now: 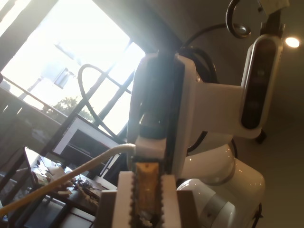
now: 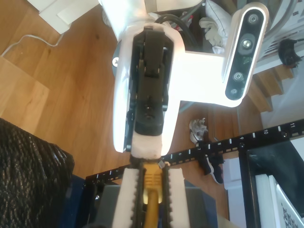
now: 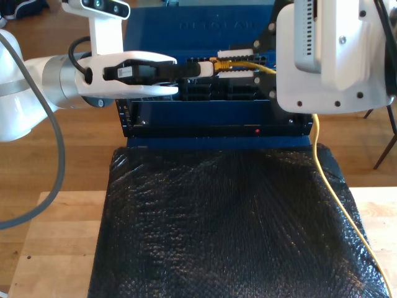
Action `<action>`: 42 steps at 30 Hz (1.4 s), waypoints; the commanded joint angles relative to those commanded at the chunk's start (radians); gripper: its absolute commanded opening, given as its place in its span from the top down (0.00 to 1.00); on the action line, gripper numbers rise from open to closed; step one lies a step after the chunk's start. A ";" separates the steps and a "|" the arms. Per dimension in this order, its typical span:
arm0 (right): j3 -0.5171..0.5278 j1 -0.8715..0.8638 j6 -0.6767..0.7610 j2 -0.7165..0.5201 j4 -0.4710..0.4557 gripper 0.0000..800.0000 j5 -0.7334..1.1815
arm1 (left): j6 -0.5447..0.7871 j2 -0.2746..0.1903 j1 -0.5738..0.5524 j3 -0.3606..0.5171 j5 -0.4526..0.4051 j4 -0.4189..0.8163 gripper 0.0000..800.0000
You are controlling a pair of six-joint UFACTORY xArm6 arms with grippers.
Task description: Grab the cable and plug it in
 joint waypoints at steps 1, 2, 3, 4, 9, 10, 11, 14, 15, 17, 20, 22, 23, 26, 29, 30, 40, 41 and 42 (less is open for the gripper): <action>0.000 0.000 0.000 0.000 0.000 0.86 0.000 | 0.000 0.000 0.000 0.000 0.000 0.000 1.00; 0.000 0.000 0.000 0.000 0.000 0.86 0.000 | 0.000 0.000 0.002 0.000 0.000 0.000 1.00; 0.000 0.000 0.000 0.000 -0.002 0.86 0.000 | 0.000 0.000 0.000 0.000 0.000 0.000 1.00; 0.000 0.000 0.000 0.000 -0.002 0.86 0.000 | -0.002 0.000 0.000 0.000 0.000 0.000 1.00; 0.000 0.000 0.002 0.000 0.000 0.96 0.000 | 0.000 0.000 0.002 0.000 0.002 -0.002 0.95; 0.000 0.000 0.002 0.000 0.000 0.97 0.000 | 0.000 0.000 0.002 0.002 0.002 -0.002 0.91; 0.000 0.000 0.002 0.000 0.000 0.97 0.000 | 0.002 0.002 0.002 0.002 0.005 -0.005 0.87; 0.000 0.000 0.002 0.003 0.000 0.99 0.000 | 0.000 0.008 0.002 0.003 0.032 -0.052 0.72; 0.000 0.000 0.003 0.003 0.000 0.99 0.000 | -0.002 0.012 0.002 0.005 0.044 -0.075 0.69; 0.000 0.000 0.009 0.003 0.000 1.00 0.000 | -0.003 0.015 0.002 0.005 0.058 -0.103 0.62; 0.000 0.000 0.017 0.003 0.000 1.00 0.000 | -0.003 0.020 0.003 0.006 0.057 -0.106 0.56; 0.000 0.000 0.017 0.003 -0.002 1.00 0.000 | -0.003 0.020 0.003 0.006 0.055 -0.107 0.49; 0.000 0.000 0.018 0.003 0.000 1.00 0.000 | -0.003 0.020 0.003 0.006 0.054 -0.107 0.45; 0.000 0.000 0.018 0.005 0.000 1.00 0.000 | -0.003 0.020 0.005 0.006 0.049 -0.109 0.36; 0.000 0.000 0.021 0.009 0.002 1.00 0.000 | -0.003 0.020 0.023 0.005 0.043 -0.109 0.23; -0.002 0.000 0.026 0.011 0.002 1.00 0.000 | -0.003 0.018 0.028 0.005 0.034 -0.109 0.17; -0.017 -0.003 0.057 0.077 0.002 1.00 -0.037 | 0.012 0.014 0.106 -0.005 -0.144 -0.078 0.00; -0.018 -0.005 0.061 0.083 0.002 1.00 -0.043 | 0.012 0.014 0.110 -0.008 -0.153 -0.064 0.00; -0.018 -0.006 0.066 0.091 0.002 1.00 -0.048 | 0.012 0.012 0.117 -0.015 -0.163 -0.046 0.00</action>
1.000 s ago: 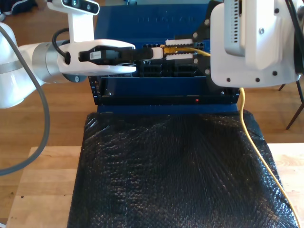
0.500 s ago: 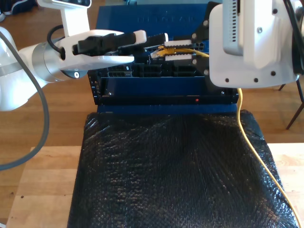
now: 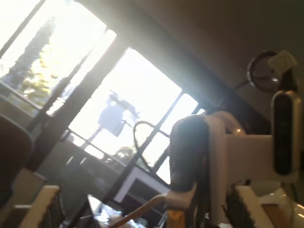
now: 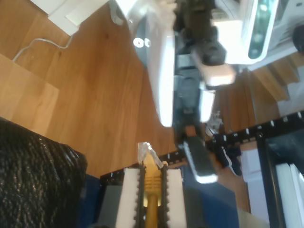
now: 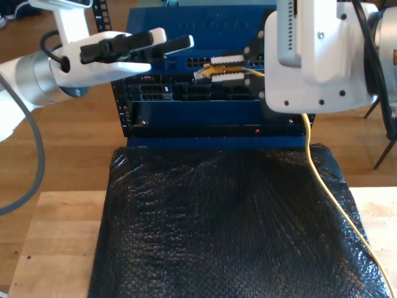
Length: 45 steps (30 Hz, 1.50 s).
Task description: Grab the cable and plug it in
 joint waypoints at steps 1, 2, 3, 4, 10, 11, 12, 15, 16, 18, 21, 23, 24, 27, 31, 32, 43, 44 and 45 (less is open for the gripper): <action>-0.002 -0.002 0.000 0.008 0.000 1.00 -0.005 | 0.000 0.000 0.011 -0.011 -0.014 0.020 0.00; -0.002 -0.003 0.000 0.012 0.000 1.00 -0.011 | 0.002 0.002 0.021 -0.021 -0.029 0.044 0.00; 0.000 -0.003 0.000 0.018 0.000 1.00 -0.015 | 0.002 0.002 0.031 -0.029 -0.046 0.068 0.00; 0.000 -0.003 0.000 0.020 -0.002 1.00 -0.020 | 0.002 0.002 0.037 -0.034 -0.064 0.092 0.00; 0.006 -0.021 0.002 0.026 -0.003 1.00 -0.055 | 0.040 0.000 0.071 -0.066 -0.137 0.193 0.00; 0.006 -0.034 0.002 0.029 -0.003 1.00 -0.055 | 0.046 0.000 0.086 -0.072 -0.143 0.206 0.00; 0.008 -0.049 0.002 0.034 -0.003 1.00 -0.054 | 0.052 0.000 0.098 -0.078 -0.150 0.219 0.00; 0.008 -0.095 0.012 0.038 -0.005 1.00 -0.054 | 0.077 -0.002 0.114 -0.083 -0.190 0.285 0.00; 0.009 -0.109 0.021 0.038 -0.009 1.00 -0.054 | 0.092 -0.005 0.117 -0.086 -0.209 0.318 0.00; 0.011 -0.130 0.034 0.048 -0.012 1.00 -0.052 | 0.123 -0.021 0.124 -0.089 -0.236 0.374 0.00; 0.011 -0.149 0.035 0.061 -0.026 1.00 -0.049 | 0.161 -0.043 0.129 -0.089 -0.276 0.459 0.00; 0.015 -0.150 0.035 0.064 -0.040 1.00 -0.046 | 0.178 -0.054 0.130 -0.087 -0.296 0.516 0.00; 0.015 -0.150 0.035 0.071 -0.049 1.00 -0.044 | 0.186 -0.060 0.130 -0.087 -0.299 0.545 0.00; 0.031 -0.163 0.041 0.101 -0.068 1.00 -0.044 | 0.199 -0.069 0.157 -0.089 -0.302 0.640 0.00; 0.054 -0.213 0.069 0.124 -0.087 1.00 -0.041 | 0.281 -0.069 0.193 -0.087 -0.315 0.750 0.00; 0.060 -0.222 0.077 0.129 -0.098 1.00 -0.041 | 0.321 -0.069 0.193 -0.087 -0.311 0.764 0.00; 0.103 -0.238 0.215 0.181 -0.258 1.00 -0.014 | 0.582 -0.110 0.298 -0.060 -0.307 0.993 0.00; 0.106 -0.238 0.216 0.181 -0.261 1.00 -0.014 | 0.618 -0.120 0.301 -0.052 -0.305 1.017 0.00; 0.106 -0.238 0.216 0.181 -0.261 1.00 -0.014 | 0.652 -0.129 0.310 -0.043 -0.305 1.040 0.00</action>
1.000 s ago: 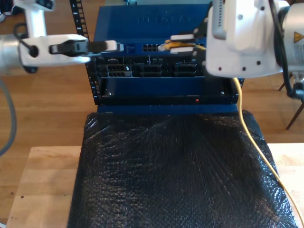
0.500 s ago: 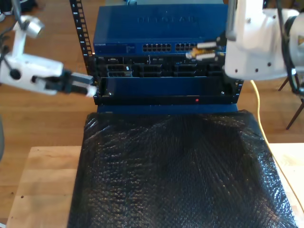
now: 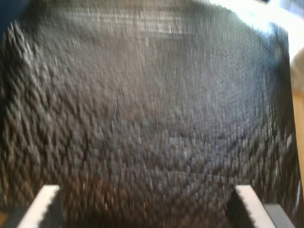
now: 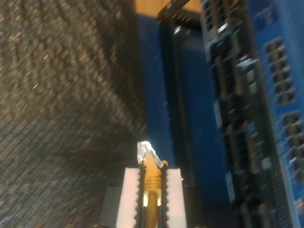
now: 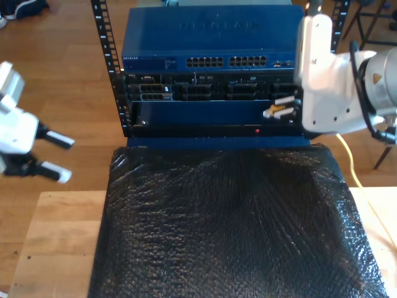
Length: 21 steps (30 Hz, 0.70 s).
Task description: Grab the cable and plug it in
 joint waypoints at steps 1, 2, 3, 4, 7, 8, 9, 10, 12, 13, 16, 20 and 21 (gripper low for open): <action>0.002 0.000 0.000 0.000 0.000 1.00 0.000 | 0.035 -0.011 0.017 0.009 0.000 0.025 0.00; 0.003 0.000 0.002 0.000 0.000 1.00 0.000 | 0.072 -0.018 0.040 0.021 0.000 0.051 0.00; 0.008 0.000 0.002 0.000 0.000 1.00 0.000 | 0.104 -0.023 0.063 0.031 0.002 0.074 0.00; 0.012 0.000 0.002 0.000 0.000 1.00 0.000 | 0.138 -0.023 0.086 0.040 0.003 0.095 0.00; 0.015 -0.017 0.003 0.002 0.000 1.00 0.002 | 0.253 -0.037 0.157 0.068 0.029 0.167 0.00; 0.017 -0.028 0.003 0.002 0.000 1.00 0.002 | 0.295 -0.038 0.181 0.071 0.044 0.192 0.00; 0.021 -0.035 0.003 0.002 0.000 1.00 0.003 | 0.330 -0.043 0.201 0.072 0.061 0.215 0.00; 0.023 -0.040 0.003 0.003 0.000 1.00 0.006 | 0.367 -0.046 0.226 0.072 0.078 0.236 0.00; 0.026 -0.046 0.011 0.003 0.000 1.00 0.008 | 0.440 -0.048 0.279 0.072 0.103 0.272 0.00; 0.026 -0.046 0.015 0.008 0.000 1.00 0.008 | 0.479 -0.048 0.305 0.074 0.109 0.287 0.00; 0.026 -0.051 0.017 0.026 0.000 1.00 0.008 | 0.609 -0.051 0.397 0.100 0.118 0.345 0.00; 0.028 -0.052 0.020 0.031 0.000 1.00 0.008 | 0.752 -0.080 0.491 0.169 0.118 0.442 0.00; 0.031 -0.052 0.020 0.031 0.000 1.00 0.008 | 0.779 -0.091 0.506 0.195 0.117 0.465 0.00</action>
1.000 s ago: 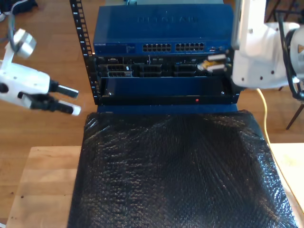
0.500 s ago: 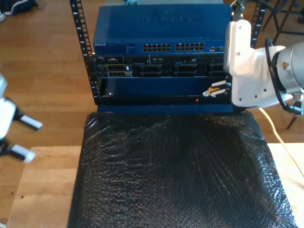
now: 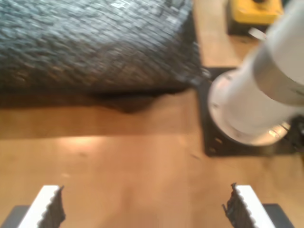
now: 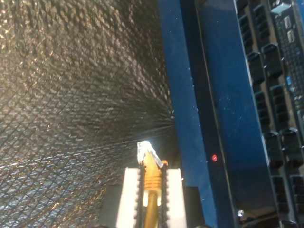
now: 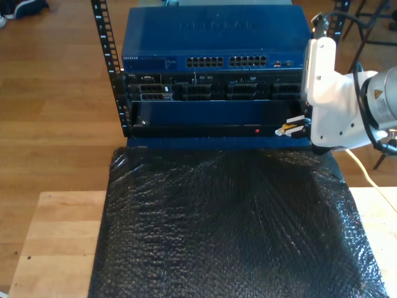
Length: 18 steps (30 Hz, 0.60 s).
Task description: Grab the cable and plug it in
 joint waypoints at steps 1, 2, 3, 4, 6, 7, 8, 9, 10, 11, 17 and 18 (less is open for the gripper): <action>0.005 0.000 0.002 0.000 0.000 1.00 0.000 | 0.028 -0.015 0.014 0.026 -0.002 0.023 0.00; 0.009 0.000 0.002 0.000 0.000 1.00 0.000 | 0.049 -0.028 0.021 0.051 -0.003 0.040 0.00; 0.011 0.000 0.002 0.000 0.000 1.00 0.000 | 0.071 -0.043 0.028 0.075 -0.006 0.060 0.00; 0.012 0.000 0.002 0.000 0.000 1.00 0.000 | 0.092 -0.058 0.035 0.095 -0.008 0.078 0.00; 0.018 0.000 0.002 0.000 0.000 1.00 0.000 | 0.124 -0.075 0.049 0.138 -0.011 0.109 0.00; 0.023 0.000 0.002 0.000 0.000 1.00 0.000 | 0.137 -0.081 0.061 0.163 -0.017 0.126 0.00; 0.028 0.000 0.002 0.000 0.000 1.00 -0.002 | 0.144 -0.087 0.075 0.184 -0.028 0.141 0.00; 0.029 0.000 0.002 0.000 0.000 1.00 -0.002 | 0.150 -0.092 0.087 0.204 -0.040 0.157 0.00; 0.029 0.000 0.002 0.000 0.000 1.00 -0.002 | 0.155 -0.095 0.103 0.226 -0.058 0.173 0.00; 0.032 0.000 0.002 0.000 0.000 1.00 -0.002 | 0.161 -0.098 0.114 0.244 -0.075 0.186 0.00; 0.043 -0.002 0.002 -0.002 0.005 1.00 -0.002 | 0.184 -0.130 0.152 0.376 -0.207 0.201 0.00; 0.044 0.000 0.002 0.000 0.006 1.00 -0.003 | 0.186 -0.143 0.153 0.400 -0.235 0.203 0.00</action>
